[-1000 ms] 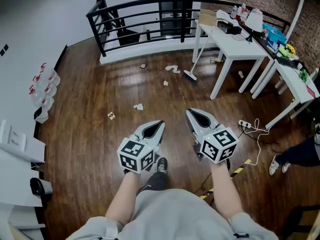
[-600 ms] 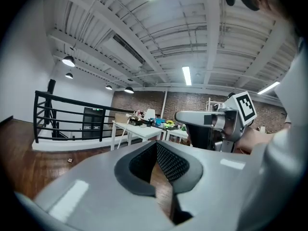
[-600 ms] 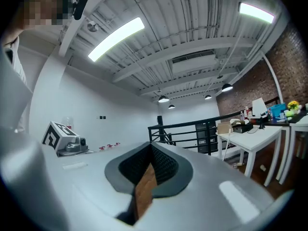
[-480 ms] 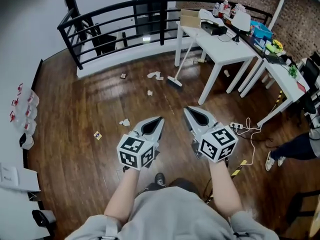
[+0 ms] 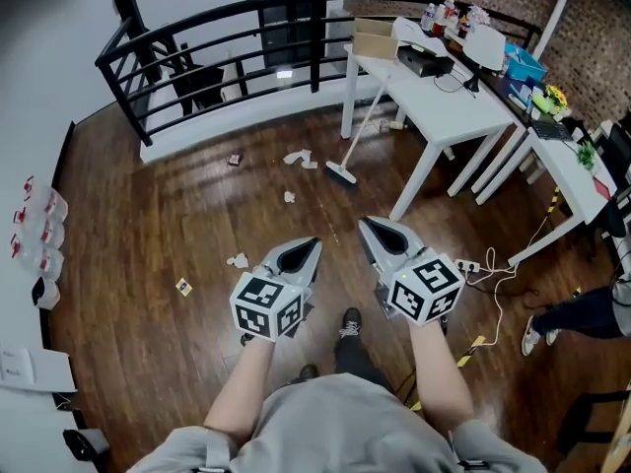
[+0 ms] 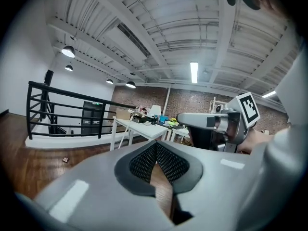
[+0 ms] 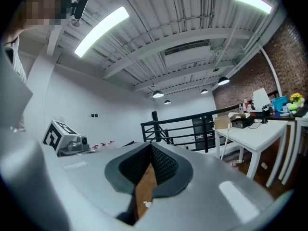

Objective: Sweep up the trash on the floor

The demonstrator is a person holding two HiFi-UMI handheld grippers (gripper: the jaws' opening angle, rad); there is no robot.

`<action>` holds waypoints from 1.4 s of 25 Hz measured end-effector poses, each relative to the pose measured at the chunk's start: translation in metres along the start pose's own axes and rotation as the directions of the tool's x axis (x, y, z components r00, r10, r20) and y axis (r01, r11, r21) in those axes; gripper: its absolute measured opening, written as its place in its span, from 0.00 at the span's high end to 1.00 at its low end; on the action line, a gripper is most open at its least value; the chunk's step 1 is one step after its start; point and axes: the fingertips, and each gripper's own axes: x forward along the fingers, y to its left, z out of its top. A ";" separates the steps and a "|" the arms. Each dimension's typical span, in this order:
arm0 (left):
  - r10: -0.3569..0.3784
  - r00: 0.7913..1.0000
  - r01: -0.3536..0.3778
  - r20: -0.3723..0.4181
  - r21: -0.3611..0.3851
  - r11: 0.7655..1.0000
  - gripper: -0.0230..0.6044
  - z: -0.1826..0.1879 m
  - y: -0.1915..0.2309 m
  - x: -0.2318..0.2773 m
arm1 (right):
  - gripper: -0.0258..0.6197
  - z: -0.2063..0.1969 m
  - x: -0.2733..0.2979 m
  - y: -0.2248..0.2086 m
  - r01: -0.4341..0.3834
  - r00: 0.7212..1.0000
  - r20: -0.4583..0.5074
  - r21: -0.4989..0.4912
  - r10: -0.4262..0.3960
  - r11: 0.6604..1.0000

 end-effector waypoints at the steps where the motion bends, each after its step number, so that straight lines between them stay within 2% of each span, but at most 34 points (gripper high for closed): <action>1: 0.005 1.000 -0.005 0.000 0.002 1.000 0.96 0.005 0.007 0.016 | 0.96 0.005 0.009 -0.016 -0.002 1.000 0.006 0.001 0.002 1.000; 5: 0.011 1.000 -0.011 -0.003 0.020 1.000 0.96 0.029 0.026 0.084 | 0.96 0.029 0.042 -0.084 -0.011 0.999 0.032 0.002 0.011 1.000; 9: 0.036 0.999 -0.036 0.000 0.002 0.999 0.96 0.047 0.037 0.146 | 0.96 0.049 0.063 -0.147 -0.040 0.999 0.033 -0.005 0.040 0.999; 18: 0.056 0.998 -0.055 -0.009 0.016 0.998 0.96 0.087 0.073 0.252 | 0.96 0.069 0.120 -0.257 -0.046 0.998 0.039 0.046 0.044 0.998; 26: -0.004 1.000 0.004 0.003 0.001 1.000 0.96 0.111 0.149 0.348 | 0.96 0.076 0.200 -0.340 0.018 1.000 0.007 0.019 -0.018 1.000; 35: -0.098 0.995 0.098 -0.009 -0.019 0.995 0.96 0.158 0.248 0.446 | 0.96 0.124 0.317 -0.412 0.095 0.995 -0.007 -0.028 -0.095 0.995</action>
